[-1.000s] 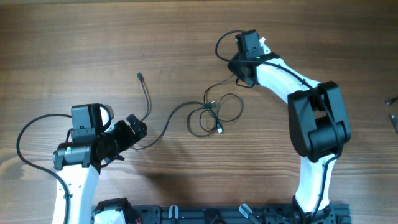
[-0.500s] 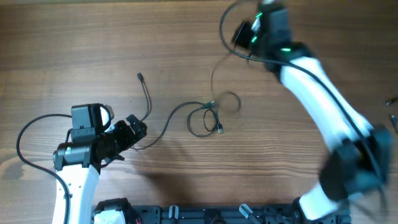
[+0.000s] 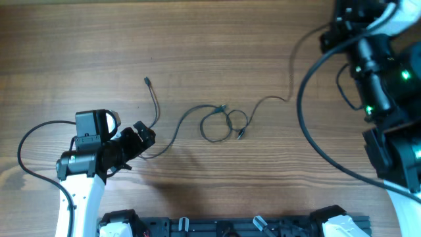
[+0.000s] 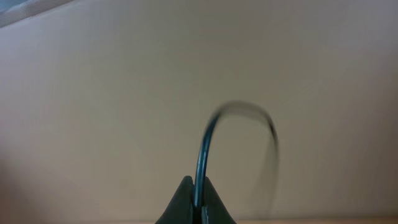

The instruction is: Untangle cables

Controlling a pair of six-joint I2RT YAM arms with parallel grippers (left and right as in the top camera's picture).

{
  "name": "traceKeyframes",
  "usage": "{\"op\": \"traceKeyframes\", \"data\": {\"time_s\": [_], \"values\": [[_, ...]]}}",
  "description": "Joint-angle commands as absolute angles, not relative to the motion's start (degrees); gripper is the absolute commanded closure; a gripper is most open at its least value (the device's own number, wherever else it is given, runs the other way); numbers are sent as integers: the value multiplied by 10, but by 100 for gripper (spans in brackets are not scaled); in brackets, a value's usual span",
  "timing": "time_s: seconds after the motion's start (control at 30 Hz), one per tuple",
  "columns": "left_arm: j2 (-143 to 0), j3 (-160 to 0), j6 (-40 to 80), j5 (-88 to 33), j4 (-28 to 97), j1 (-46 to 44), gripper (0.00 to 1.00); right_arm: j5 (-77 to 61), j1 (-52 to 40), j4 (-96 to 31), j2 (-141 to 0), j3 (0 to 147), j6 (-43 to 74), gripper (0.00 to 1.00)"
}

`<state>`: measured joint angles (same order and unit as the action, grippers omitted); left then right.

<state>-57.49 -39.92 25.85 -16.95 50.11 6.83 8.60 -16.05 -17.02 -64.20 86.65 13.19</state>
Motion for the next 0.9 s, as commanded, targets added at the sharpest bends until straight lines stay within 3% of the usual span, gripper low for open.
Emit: {"op": "traceKeyframes", "data": {"time_s": [0.0,0.23,0.5,0.67,0.8,0.87], "values": [[-575,-397,262,-166,500,72,0,236,-159,-123,-612,865,24,96],[-575,-397,262,-166,500,72,0,346,-152,86,-623,865,-211,96],[-575,-397,262,-166,500,72,0,345,-77,235,-684,865,-314,95],[-575,-397,262,-166,500,72,0,347,-70,203,-723,864,-347,96],[-575,-397,262,-166,500,72,0,347,-68,23,-749,864,-306,96],[-575,-397,262,-166,500,72,0,345,-64,-89,-773,863,-197,96]]}}
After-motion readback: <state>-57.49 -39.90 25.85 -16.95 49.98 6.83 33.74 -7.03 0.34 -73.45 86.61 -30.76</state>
